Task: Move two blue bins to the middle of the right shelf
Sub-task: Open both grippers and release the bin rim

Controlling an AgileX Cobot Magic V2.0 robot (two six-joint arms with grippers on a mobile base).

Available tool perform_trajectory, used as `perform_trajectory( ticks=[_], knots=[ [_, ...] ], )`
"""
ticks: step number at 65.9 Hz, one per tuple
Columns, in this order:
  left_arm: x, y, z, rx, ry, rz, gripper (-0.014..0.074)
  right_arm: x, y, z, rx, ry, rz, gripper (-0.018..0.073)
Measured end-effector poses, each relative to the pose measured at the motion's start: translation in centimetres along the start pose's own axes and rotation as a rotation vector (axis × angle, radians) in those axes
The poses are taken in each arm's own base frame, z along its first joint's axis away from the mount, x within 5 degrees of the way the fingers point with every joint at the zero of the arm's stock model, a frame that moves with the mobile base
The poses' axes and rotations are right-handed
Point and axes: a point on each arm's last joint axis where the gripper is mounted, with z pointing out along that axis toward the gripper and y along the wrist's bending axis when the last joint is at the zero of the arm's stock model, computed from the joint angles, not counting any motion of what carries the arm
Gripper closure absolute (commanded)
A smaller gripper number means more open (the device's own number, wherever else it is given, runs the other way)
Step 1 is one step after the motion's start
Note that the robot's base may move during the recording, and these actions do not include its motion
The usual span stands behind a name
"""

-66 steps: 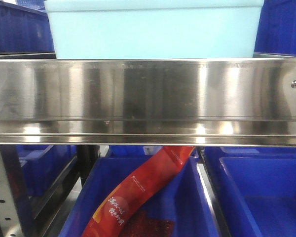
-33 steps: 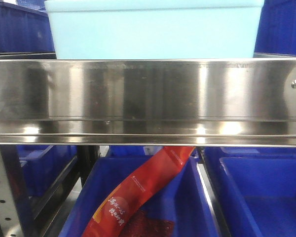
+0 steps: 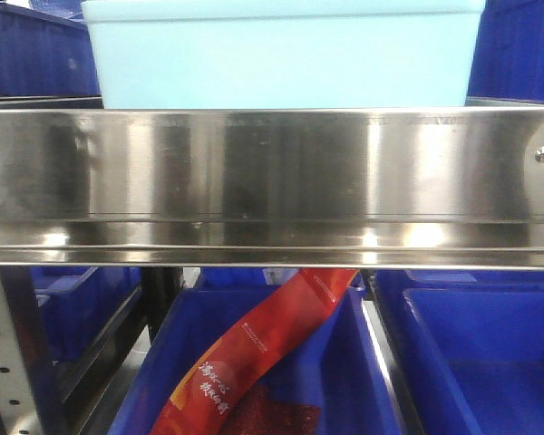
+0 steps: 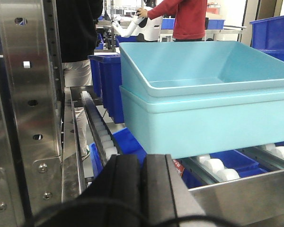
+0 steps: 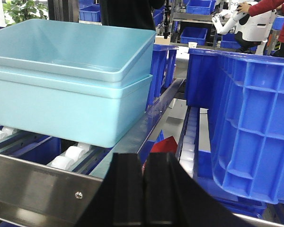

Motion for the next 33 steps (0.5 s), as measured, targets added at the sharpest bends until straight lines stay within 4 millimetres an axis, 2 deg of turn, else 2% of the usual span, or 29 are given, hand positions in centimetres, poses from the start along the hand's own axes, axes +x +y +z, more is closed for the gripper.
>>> perform_trajectory(
  ticks=[33],
  knots=[
    [0.48,0.00,0.04,-0.016,0.013,-0.040,0.0707,0.00,0.00,0.00,0.000,0.000,0.000,0.0721]
  ],
)
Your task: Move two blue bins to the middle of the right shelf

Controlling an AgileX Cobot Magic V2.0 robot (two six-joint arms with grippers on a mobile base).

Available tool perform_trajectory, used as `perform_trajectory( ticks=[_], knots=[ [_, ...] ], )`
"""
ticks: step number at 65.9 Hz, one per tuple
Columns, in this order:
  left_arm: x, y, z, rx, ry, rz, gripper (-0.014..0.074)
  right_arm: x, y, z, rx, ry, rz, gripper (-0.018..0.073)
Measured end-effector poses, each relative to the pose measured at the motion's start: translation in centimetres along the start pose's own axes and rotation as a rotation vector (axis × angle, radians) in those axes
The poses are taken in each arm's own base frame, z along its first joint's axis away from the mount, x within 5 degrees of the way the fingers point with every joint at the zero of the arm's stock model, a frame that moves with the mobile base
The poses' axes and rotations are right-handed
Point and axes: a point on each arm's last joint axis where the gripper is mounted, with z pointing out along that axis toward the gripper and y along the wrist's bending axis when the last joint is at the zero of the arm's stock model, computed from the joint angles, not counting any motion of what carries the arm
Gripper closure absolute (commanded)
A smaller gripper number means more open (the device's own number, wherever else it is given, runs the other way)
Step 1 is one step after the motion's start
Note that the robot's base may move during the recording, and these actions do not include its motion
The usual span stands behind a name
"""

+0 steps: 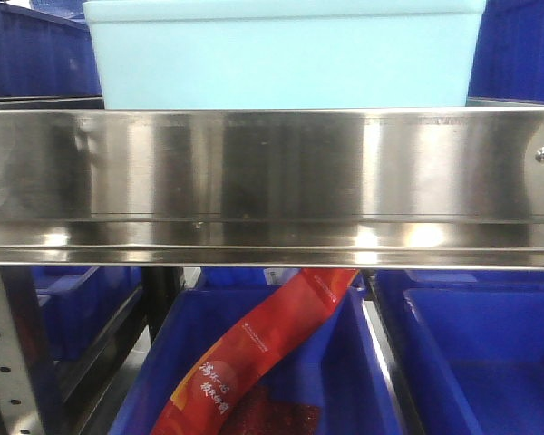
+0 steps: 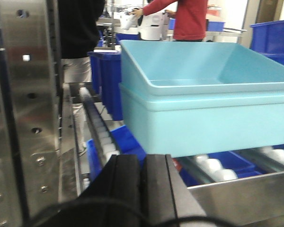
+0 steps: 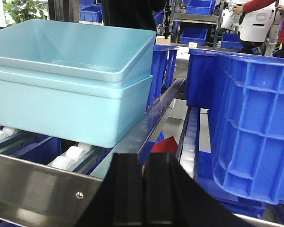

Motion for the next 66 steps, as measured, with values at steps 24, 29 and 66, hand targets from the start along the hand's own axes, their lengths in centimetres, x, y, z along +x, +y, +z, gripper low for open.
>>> perform_trajectory(
  ticks=[24,29,66],
  knots=[
    [6.2,1.4,-0.8,-0.259,-0.017,0.030,0.0707,0.0,0.0,0.0,0.000,0.000,0.000,0.0721],
    [8.1,1.7,-0.5,-0.281,-0.040,0.016,0.0707,0.0,0.0,0.0,0.000,-0.002,0.000,0.0721],
    [8.6,1.7,-0.4,-0.286,-0.058,0.009,0.0707,0.0,0.0,0.0,0.000,-0.002,0.000,0.0721]
  ],
)
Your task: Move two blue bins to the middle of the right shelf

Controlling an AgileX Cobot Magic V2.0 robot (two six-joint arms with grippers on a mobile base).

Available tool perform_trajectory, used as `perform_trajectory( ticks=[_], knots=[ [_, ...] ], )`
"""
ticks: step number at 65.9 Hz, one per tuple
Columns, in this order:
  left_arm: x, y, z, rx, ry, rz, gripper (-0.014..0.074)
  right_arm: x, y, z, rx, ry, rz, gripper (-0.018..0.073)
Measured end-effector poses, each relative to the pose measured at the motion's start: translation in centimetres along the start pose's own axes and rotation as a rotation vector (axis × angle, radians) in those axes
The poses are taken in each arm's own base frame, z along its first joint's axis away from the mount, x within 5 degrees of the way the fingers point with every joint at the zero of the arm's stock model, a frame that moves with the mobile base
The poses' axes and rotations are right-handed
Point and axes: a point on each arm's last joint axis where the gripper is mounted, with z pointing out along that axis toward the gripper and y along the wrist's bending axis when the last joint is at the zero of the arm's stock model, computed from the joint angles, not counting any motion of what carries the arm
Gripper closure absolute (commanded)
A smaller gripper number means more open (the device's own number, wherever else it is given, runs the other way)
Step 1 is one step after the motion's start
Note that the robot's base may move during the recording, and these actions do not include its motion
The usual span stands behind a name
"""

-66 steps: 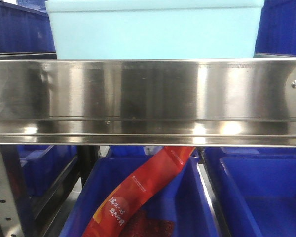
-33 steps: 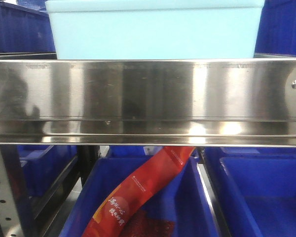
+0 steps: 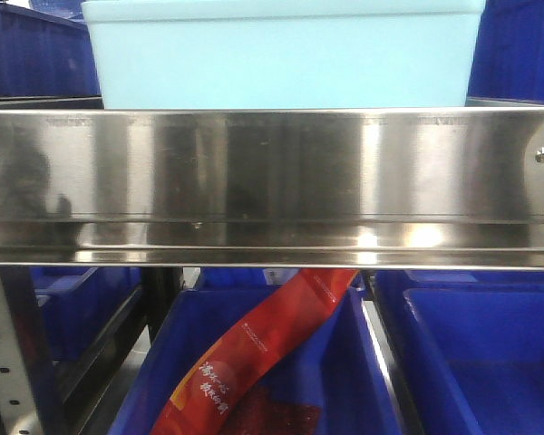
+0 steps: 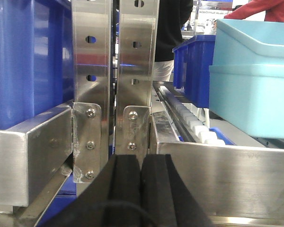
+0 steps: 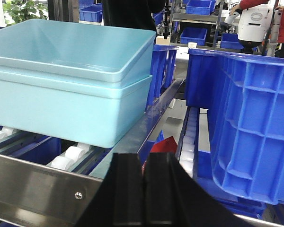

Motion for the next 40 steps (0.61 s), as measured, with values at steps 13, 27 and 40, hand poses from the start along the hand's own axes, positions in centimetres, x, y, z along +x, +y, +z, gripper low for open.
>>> perform_trajectory(
  ticks=[13,27,40],
  knots=[
    [-0.01,0.00,0.00,0.000,-0.001,0.000,0.0707,0.00,0.00,0.00,0.000,0.000,0.000,0.0721],
    [-0.02,0.00,0.00,0.000,-0.002,-0.002,0.0707,0.00,0.00,0.00,0.000,0.000,0.000,0.0721],
    [-0.02,0.00,0.00,0.000,-0.002,-0.002,0.0707,-0.19,-0.11,-0.01,0.035,-0.020,0.000,0.0721]
  ],
)
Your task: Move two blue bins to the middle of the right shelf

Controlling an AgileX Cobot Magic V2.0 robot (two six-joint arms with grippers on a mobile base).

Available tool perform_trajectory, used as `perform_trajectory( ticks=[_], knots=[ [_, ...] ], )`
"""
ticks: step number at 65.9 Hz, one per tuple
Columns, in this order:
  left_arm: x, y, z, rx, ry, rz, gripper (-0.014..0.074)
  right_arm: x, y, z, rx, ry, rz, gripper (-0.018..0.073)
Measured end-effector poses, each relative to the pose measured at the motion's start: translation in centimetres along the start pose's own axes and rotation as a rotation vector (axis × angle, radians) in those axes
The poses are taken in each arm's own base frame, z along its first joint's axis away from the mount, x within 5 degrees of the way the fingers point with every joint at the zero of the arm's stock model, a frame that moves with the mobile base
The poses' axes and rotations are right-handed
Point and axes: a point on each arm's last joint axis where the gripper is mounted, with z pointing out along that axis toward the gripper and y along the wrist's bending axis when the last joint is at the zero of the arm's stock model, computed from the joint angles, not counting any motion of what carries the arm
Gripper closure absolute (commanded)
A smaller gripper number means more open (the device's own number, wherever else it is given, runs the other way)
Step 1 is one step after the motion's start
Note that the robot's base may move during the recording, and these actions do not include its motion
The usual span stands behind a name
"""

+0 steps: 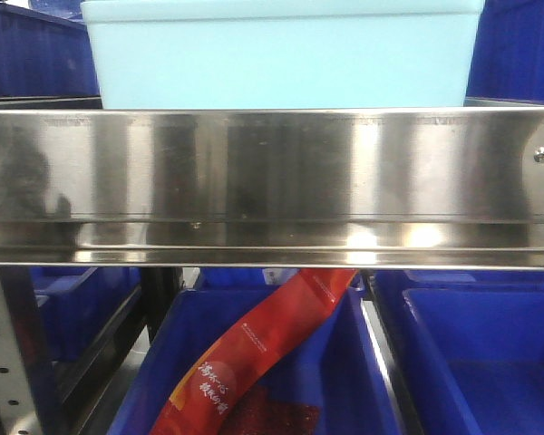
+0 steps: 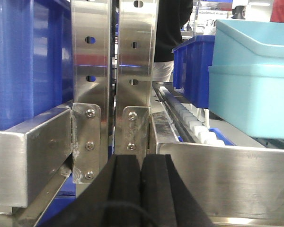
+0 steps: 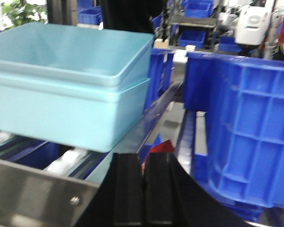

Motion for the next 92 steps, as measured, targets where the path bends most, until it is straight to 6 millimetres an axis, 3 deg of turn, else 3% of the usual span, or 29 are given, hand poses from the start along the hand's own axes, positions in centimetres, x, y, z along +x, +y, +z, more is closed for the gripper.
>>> perform_trajectory(
  ticks=[15,46,92],
  knots=[
    [0.0,0.0,0.0,0.000,0.000,0.000,0.0707,0.8,-0.7,0.5,0.222,-0.032,0.027,0.0721],
    [0.0,0.0,0.0,0.000,0.000,0.000,0.0707,9.4,-1.3,2.3,0.303,0.046,0.115,0.0721],
    [0.0,0.0,0.0,0.000,0.000,0.000,0.0707,9.6,-1.3,2.3,0.302,0.051,0.078,0.0721]
  ],
)
